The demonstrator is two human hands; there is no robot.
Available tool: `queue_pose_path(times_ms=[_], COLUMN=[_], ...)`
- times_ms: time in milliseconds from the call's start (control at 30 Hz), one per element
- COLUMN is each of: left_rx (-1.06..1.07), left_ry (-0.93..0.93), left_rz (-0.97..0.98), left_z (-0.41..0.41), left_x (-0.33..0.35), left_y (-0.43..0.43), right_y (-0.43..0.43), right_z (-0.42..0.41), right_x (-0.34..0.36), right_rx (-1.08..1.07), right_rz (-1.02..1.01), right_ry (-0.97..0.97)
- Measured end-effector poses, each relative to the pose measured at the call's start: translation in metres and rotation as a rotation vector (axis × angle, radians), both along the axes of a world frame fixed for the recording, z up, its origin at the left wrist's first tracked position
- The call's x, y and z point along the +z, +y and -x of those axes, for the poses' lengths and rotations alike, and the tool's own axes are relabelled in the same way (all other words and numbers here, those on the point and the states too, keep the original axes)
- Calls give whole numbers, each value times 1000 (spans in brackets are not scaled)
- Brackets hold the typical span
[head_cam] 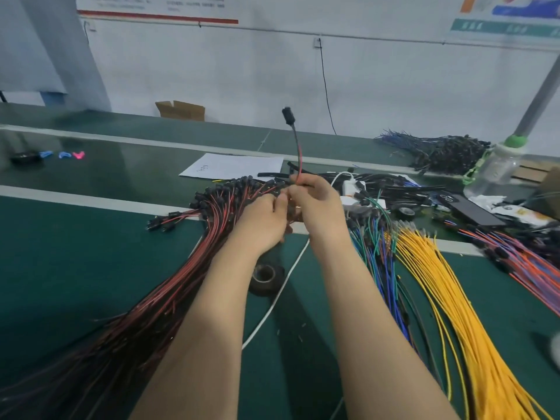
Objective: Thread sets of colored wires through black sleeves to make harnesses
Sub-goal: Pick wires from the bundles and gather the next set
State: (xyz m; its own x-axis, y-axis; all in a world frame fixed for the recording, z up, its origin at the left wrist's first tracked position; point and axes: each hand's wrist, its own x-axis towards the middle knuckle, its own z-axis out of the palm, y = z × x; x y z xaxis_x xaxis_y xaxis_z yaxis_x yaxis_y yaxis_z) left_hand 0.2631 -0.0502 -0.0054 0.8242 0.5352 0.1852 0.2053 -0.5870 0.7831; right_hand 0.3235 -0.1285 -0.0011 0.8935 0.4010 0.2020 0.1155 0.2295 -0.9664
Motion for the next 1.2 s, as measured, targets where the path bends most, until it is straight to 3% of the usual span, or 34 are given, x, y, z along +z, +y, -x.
queue_pose_path(times_ms=[100, 233, 333, 467, 533, 567, 633, 667, 733, 833, 900, 1067, 1200], left_rx=[-63, -236, -220, -287, -403, -538, -899, -1004, -1055, -948, -776, -312, -181], left_ry=[45, -156, -311, -471, -633, -698, -746, -710, -595, -404, -299, -227, -245], left_rz=[-2, 356, 498, 484, 752, 994, 1476, 1593, 1634, 1629, 1604, 1514, 1430], left_z=[-1, -10, -23, -16, -3, 5, 22, 27, 32, 24, 11, -18, -26], left_x=[5, 33, 68, 117, 142, 152, 165, 165, 156, 119, 83, -15, -67], left_y=[-9, -41, -68, -110, -118, -117, -116, -116, -119, -121, -120, -112, -102], right_y=[-23, -52, -79, -128, -154, -164, -176, -177, -173, -161, -151, -138, -157], right_z=[-6, 3, 14, 20, 17, 13, -1, -9, -27, -38, -39, -55, -68], right_x=[16, 36, 60, 86, 89, 85, 66, 50, 12, -37, -57, -71, -60], right_rx=[-133, -52, 23, 61, -35, -128, -315, -361, -347, -303, -333, -393, -464], right_rz=[-58, 124, 199, -81, -262, -302, -167, 6, 440, 949, 1044, 1006, 682], right_ry=[5, -165, -328, -378, -352, -310, -199, -150, -112, -99, -87, -30, 97])
